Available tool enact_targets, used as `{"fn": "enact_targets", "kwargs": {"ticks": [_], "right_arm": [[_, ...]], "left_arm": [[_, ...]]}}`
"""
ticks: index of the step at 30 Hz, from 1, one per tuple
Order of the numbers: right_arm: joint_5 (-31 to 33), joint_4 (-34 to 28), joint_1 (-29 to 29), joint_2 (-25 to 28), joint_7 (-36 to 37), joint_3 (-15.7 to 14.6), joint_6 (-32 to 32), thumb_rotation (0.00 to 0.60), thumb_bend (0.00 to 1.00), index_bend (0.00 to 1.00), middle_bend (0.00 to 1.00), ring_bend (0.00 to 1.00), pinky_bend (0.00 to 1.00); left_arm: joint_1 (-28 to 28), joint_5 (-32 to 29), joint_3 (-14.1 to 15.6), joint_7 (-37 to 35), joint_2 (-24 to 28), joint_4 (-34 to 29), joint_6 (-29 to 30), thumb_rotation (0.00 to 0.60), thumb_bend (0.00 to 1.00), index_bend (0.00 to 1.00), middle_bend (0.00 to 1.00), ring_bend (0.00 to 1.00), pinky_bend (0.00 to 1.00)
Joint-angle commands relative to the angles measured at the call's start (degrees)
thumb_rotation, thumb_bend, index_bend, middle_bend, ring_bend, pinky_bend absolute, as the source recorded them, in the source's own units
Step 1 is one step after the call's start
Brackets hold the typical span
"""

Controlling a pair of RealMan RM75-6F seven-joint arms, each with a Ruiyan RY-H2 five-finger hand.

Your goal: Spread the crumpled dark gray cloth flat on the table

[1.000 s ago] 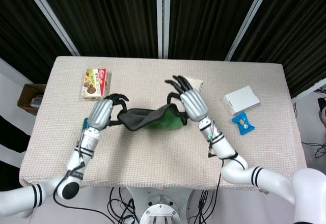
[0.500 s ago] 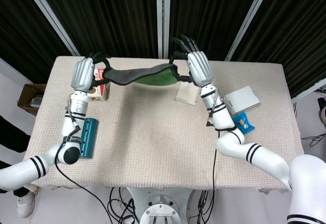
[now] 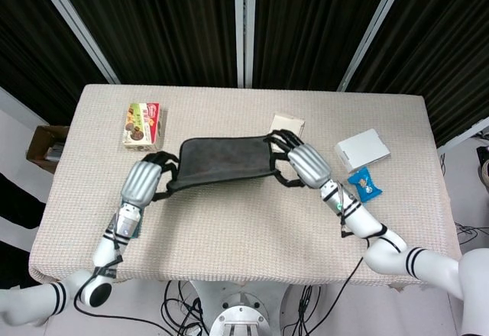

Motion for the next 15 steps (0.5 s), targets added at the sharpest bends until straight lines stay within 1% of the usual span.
{"fn": "enact_targets", "kwargs": {"ticks": [1, 4, 7, 12, 15], "right_arm": [[-4.1, -1.9, -3.2, 1.6, 0.6, -5.3, 2.3, 0.6, 0.4, 0.71, 0.14, 0.0, 0.0], [-5.9, -1.4, -4.8, 1.5, -0.5, -8.0, 3.7, 0.6, 0.4, 0.71, 0.14, 0.0, 0.0], [-7.5, 0.5, -6.4, 0.7, -1.9, -10.8, 4.5, 0.6, 0.4, 0.71, 0.14, 0.0, 0.0], [-9.0, 4.6, -8.4, -1.9, -2.9, -13.2, 5.7, 0.6, 0.4, 0.7, 0.14, 0.0, 0.0], [-9.7, 7.5, -9.4, -3.9, -3.4, -14.1, 6.6, 0.6, 0.4, 0.7, 0.13, 0.0, 0.0]], "left_arm": [[3.2, 3.1, 4.2, 2.7, -3.1, 1.6, 2.7, 0.6, 0.61, 0.72, 0.33, 0.26, 0.3], [4.7, 4.5, 6.3, 4.5, -4.3, 2.5, 3.6, 0.6, 0.61, 0.72, 0.33, 0.26, 0.3], [5.8, 5.6, 8.2, 6.5, -5.6, 3.6, 3.4, 0.6, 0.61, 0.72, 0.33, 0.26, 0.3], [6.8, 5.9, 9.3, 8.2, -7.8, 5.3, 2.0, 0.6, 0.61, 0.71, 0.32, 0.26, 0.3], [7.2, 6.2, 9.7, 9.7, -8.6, 6.3, 1.3, 0.6, 0.61, 0.71, 0.32, 0.26, 0.3]]}}
